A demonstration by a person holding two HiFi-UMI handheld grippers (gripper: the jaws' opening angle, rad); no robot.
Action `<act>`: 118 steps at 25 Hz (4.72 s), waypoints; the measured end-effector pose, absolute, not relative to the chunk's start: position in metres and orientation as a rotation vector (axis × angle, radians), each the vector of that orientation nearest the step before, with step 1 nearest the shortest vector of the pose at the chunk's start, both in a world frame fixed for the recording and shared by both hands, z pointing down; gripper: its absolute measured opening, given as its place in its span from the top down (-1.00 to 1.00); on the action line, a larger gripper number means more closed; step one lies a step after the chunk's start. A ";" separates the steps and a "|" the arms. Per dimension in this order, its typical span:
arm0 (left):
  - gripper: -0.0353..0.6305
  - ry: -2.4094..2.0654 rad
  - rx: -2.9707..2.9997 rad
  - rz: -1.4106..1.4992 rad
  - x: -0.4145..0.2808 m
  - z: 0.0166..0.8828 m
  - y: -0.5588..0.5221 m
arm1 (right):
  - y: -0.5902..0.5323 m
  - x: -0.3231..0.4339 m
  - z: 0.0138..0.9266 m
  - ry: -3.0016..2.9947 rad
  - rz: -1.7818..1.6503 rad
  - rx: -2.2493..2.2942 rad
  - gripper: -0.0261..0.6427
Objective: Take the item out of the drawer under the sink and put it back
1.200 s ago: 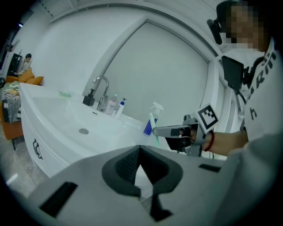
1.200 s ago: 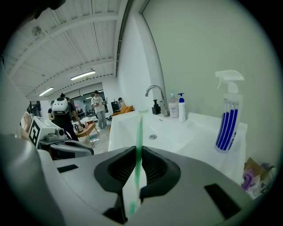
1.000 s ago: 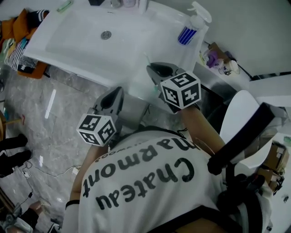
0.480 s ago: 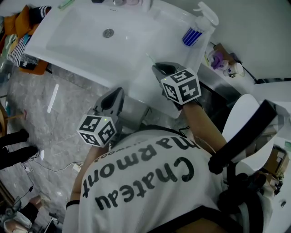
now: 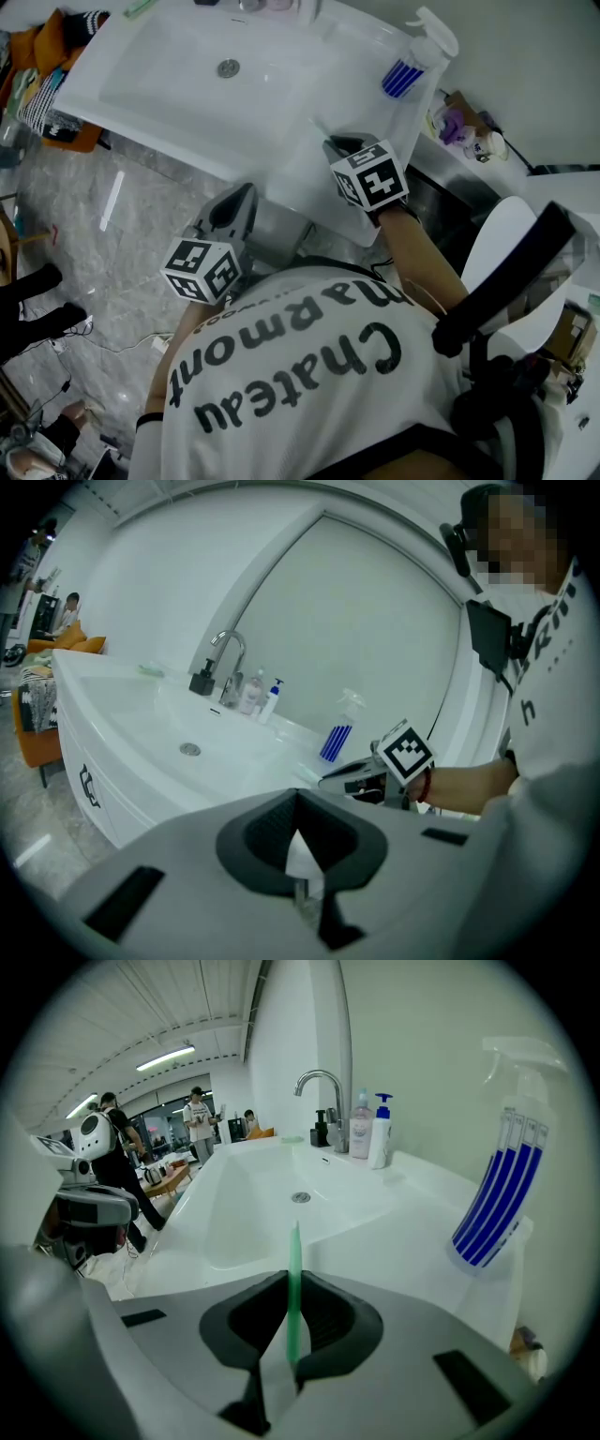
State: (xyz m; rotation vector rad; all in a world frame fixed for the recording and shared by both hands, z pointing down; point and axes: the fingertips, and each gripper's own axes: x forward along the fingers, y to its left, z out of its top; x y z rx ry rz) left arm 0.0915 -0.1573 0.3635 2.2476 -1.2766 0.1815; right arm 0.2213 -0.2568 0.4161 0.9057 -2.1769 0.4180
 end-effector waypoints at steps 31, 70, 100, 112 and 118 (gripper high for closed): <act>0.90 -1.292 2.234 0.161 0.086 0.367 -0.157 | -0.256 0.224 0.433 -2.046 0.483 0.825 0.77; 0.90 -1.444 2.174 0.167 0.020 0.353 -0.076 | -0.248 0.234 0.411 -2.056 0.445 0.991 0.56; 0.90 -1.270 2.288 0.002 -0.013 0.295 0.054 | 0.004 0.135 0.289 -2.595 0.410 1.051 0.89; 0.90 -1.215 2.332 0.037 -0.008 0.299 0.090 | 0.045 0.135 0.299 -2.548 0.382 1.080 0.89; 0.90 -1.221 2.334 0.034 -0.010 0.301 0.094 | 0.047 0.135 0.300 -2.541 0.353 1.085 0.89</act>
